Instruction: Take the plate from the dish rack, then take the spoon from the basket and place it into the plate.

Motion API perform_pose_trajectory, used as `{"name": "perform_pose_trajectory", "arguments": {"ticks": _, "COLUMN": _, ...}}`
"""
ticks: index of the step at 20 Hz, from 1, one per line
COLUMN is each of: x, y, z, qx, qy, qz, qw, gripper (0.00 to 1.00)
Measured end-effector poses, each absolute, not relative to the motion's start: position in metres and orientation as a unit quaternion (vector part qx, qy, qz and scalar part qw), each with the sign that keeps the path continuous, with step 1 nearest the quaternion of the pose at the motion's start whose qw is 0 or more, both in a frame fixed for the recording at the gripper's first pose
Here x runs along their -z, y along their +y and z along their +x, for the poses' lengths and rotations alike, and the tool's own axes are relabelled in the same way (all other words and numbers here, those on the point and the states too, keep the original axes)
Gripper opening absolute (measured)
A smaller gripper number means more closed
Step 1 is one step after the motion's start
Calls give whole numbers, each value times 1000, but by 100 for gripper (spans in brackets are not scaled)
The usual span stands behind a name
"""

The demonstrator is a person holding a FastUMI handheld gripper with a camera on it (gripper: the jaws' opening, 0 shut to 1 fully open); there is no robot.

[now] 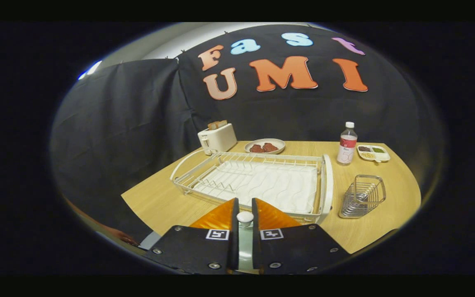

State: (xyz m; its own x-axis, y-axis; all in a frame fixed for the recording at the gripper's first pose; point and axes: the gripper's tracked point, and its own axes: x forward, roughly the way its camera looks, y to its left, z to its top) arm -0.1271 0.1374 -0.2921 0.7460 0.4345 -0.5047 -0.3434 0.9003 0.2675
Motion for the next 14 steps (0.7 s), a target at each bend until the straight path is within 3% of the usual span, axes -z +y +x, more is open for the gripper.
{"name": "perform_pose_trajectory", "arguments": {"ticks": 6, "x": 302, "y": 126, "z": -136, "qx": -204, "qy": 290, "qz": 90, "qw": 931, "gripper": 13}}
{"name": "perform_pose_trajectory", "arguments": {"ticks": 14, "x": 342, "y": 97, "z": -173, "qx": -173, "qy": 359, "qz": 115, "qw": 910, "gripper": 16}}
